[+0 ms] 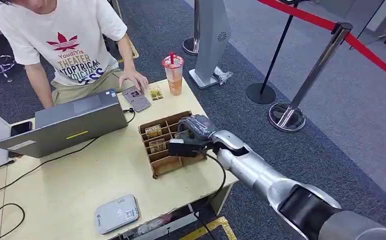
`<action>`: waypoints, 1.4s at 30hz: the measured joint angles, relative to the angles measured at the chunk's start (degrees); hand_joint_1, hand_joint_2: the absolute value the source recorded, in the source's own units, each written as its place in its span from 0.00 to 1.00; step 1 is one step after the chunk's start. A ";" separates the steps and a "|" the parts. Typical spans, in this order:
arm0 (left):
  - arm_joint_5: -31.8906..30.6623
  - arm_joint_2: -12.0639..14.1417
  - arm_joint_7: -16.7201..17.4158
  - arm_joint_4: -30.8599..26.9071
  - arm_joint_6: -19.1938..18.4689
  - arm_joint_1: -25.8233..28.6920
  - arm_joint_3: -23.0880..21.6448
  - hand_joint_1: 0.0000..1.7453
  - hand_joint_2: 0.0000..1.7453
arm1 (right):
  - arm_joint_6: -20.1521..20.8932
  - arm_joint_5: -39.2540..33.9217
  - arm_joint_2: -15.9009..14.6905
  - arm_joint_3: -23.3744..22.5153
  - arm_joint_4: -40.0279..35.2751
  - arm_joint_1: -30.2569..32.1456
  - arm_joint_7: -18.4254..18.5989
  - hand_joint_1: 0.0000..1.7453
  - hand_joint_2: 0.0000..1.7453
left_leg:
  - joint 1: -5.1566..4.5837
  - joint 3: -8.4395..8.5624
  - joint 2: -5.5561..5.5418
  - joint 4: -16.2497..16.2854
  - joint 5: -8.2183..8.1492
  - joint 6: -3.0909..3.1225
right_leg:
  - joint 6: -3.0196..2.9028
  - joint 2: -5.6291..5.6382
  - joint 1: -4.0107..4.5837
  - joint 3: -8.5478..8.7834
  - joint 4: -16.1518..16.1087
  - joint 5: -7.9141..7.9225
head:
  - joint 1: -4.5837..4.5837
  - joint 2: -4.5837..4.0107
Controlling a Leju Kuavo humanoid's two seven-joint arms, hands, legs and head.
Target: Pass the card to the sensor for recognition and then transmit it.
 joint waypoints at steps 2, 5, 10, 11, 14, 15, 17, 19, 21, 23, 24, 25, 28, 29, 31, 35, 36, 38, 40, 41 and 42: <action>-0.07 0.00 -0.02 0.00 -0.02 0.01 0.00 0.00 0.00 | 0.46 -0.76 -0.19 0.00 0.02 -0.33 -0.24 0.82 1.00 | 0.00 -0.01 0.00 0.00 0.00 0.00 | 0.00 0.00 0.00 0.00 0.00 0.00 | 0.02 0.00; -0.07 0.00 -0.07 0.00 0.00 0.02 0.00 0.00 0.00 | 1.11 -1.71 -0.46 0.04 0.04 -1.06 -0.44 0.83 1.00 | -0.01 -0.01 0.00 0.00 0.00 0.00 | 0.00 0.00 0.00 0.00 0.00 0.00 | 0.00 0.00; -0.07 0.00 -0.09 0.00 0.04 0.04 0.02 0.00 0.00 | 1.64 -2.21 -0.61 0.09 0.02 -2.24 -0.76 0.80 1.00 | 0.00 -0.02 -0.01 0.00 0.00 0.00 | 0.00 0.00 0.00 0.00 0.00 0.00 | 0.00 0.00; -0.07 0.00 -0.09 0.00 0.04 0.04 0.02 0.00 0.00 | 1.70 -2.47 -0.61 0.13 0.02 -2.39 -0.76 0.82 1.00 | 0.00 -0.02 -0.01 0.00 0.00 0.00 | 0.00 0.00 0.00 0.00 0.00 0.00 | 0.00 0.00; -0.07 0.00 -0.17 0.00 0.04 0.04 0.02 0.00 0.00 | 1.86 -2.64 -0.61 0.15 0.02 -2.67 -0.79 0.82 1.00 | 0.00 -0.02 -0.01 0.00 0.00 0.00 | 0.00 0.00 0.00 -0.01 0.00 0.00 | 0.00 0.00; -0.07 0.00 -0.24 0.00 0.04 0.04 0.02 0.00 0.00 | 1.94 -2.64 -0.61 0.15 0.02 -2.80 -0.79 0.82 1.00 | 0.00 -0.02 -0.01 0.00 0.00 0.00 | 0.00 0.00 0.00 -0.01 0.00 0.00 | 0.00 0.00; -0.07 0.00 -0.28 0.00 0.04 0.03 0.02 0.00 0.00 | 2.18 -2.67 -0.61 0.17 0.02 -3.04 -0.81 0.84 1.00 | 0.00 -0.02 -0.01 0.00 0.00 0.00 | 0.00 0.00 0.00 -0.01 0.00 0.00 | 0.00 0.00; -0.07 0.00 -0.33 0.00 0.04 0.03 0.04 0.00 0.00 | 2.27 -2.71 -0.61 0.20 0.02 -3.21 -0.85 0.83 1.00 | 0.00 -0.02 -0.01 0.00 0.00 0.00 | 0.00 0.00 0.00 -0.01 0.00 0.00 | 0.00 0.00; -0.07 0.00 -0.35 0.00 0.04 0.03 0.02 0.00 0.00 | 2.51 -2.99 -0.63 0.20 0.00 -3.38 -0.85 0.84 1.00 | 0.00 -0.02 -0.01 0.00 0.00 0.00 | 0.00 0.00 0.00 -0.01 0.00 0.00 | 0.00 0.00; -0.07 0.00 -0.35 0.00 0.04 0.03 0.02 0.00 0.00 | 2.90 -3.10 -0.72 0.22 -0.02 -3.54 -0.85 0.85 1.00 | 0.00 -0.02 -0.01 0.00 0.00 0.00 | 0.00 0.00 0.00 0.00 0.00 0.00 | 0.00 0.00; -0.07 0.00 -0.37 0.00 0.04 0.04 0.04 0.00 0.00 | 3.12 -3.45 -0.74 0.22 -0.07 -3.64 -0.85 0.84 1.00 | 0.00 -0.02 -0.01 0.00 0.00 0.00 | 0.00 0.00 0.00 -0.01 0.00 0.00 | 0.00 0.00; -0.07 0.00 -0.37 0.00 0.04 0.04 0.04 0.00 0.00 | 3.34 -3.85 -0.76 0.22 -0.15 -3.77 -0.85 0.85 1.00 | 0.00 -0.02 -0.01 0.00 0.00 0.00 | 0.00 0.00 0.00 -0.01 0.00 0.00 | 0.00 0.00; -0.11 0.00 -0.44 0.00 0.02 0.03 0.04 0.00 0.00 | 4.35 -4.57 -0.87 0.22 -0.29 -4.31 -0.85 0.84 1.00 | 0.00 -0.02 0.00 0.00 0.00 0.00 | 0.00 0.00 0.00 -0.01 0.00 0.00 | 0.00 0.00; -0.13 0.00 -0.44 0.00 0.02 0.03 0.04 0.00 0.00 | 4.72 -4.96 -0.90 0.20 -0.28 -4.49 -0.85 0.84 1.00 | 0.00 -0.02 -0.01 0.00 0.00 0.00 | 0.00 0.00 0.00 -0.01 0.00 0.00 | 0.00 0.00; -0.15 0.00 -0.44 0.00 -0.02 0.03 0.04 0.00 0.00 | 6.56 -6.12 -0.90 0.20 -0.28 -5.15 -1.05 0.88 1.00 | 0.00 -0.02 -0.01 0.00 0.00 0.00 | 0.00 0.00 0.00 -0.01 0.00 0.00 | 0.00 0.00; -0.35 0.00 -0.44 0.00 -0.28 0.01 0.04 0.00 0.00 | 14.15 -10.56 -1.01 0.15 0.18 -7.68 -2.21 1.00 1.00 | 0.00 -0.02 0.00 0.00 0.00 0.00 | 0.00 0.00 0.00 -0.02 0.00 0.00 | 0.00 0.00; -0.44 0.00 -0.44 0.00 -0.39 0.01 0.04 0.00 0.00 | 15.81 -11.41 -1.05 0.17 0.57 -8.62 -2.47 1.00 1.00 | 0.00 -0.02 0.00 0.00 0.01 0.01 | 0.00 0.00 0.00 -0.01 0.00 0.00 | 0.00 0.00; -0.46 0.02 -0.44 0.00 -0.46 0.01 0.04 0.00 0.00 | 19.70 -13.27 -1.20 0.26 1.66 -10.74 -3.30 1.00 1.00 | 0.00 -0.02 0.00 0.00 0.02 0.02 | 0.00 0.00 0.00 -0.01 0.00 0.00 | 0.00 0.00; -0.46 0.02 -0.44 0.00 -0.44 0.01 0.04 0.00 0.00 | 23.83 -15.70 -1.31 0.57 3.38 -13.29 -4.52 1.00 1.00 | -0.01 -0.02 0.00 0.00 0.02 0.02 | 0.01 0.00 0.00 -0.01 0.00 0.01 | 0.00 0.00; -0.44 0.02 -0.42 0.00 -0.44 0.01 0.04 0.00 0.00 | 25.23 -16.75 -1.35 0.72 4.18 -14.69 -4.98 1.00 1.00 | -0.01 -0.02 0.00 0.01 0.02 0.02 | 0.01 0.00 -0.01 -0.01 0.00 0.01 | 0.00 0.00; -0.39 0.04 -0.42 0.00 -0.44 0.01 0.04 0.00 0.00 | 26.49 -17.80 -1.40 0.92 5.14 -16.20 -5.25 1.00 1.00 | -0.01 -0.02 0.00 0.01 0.02 0.02 | 0.02 0.00 -0.01 -0.01 0.00 0.02 | 0.00 0.00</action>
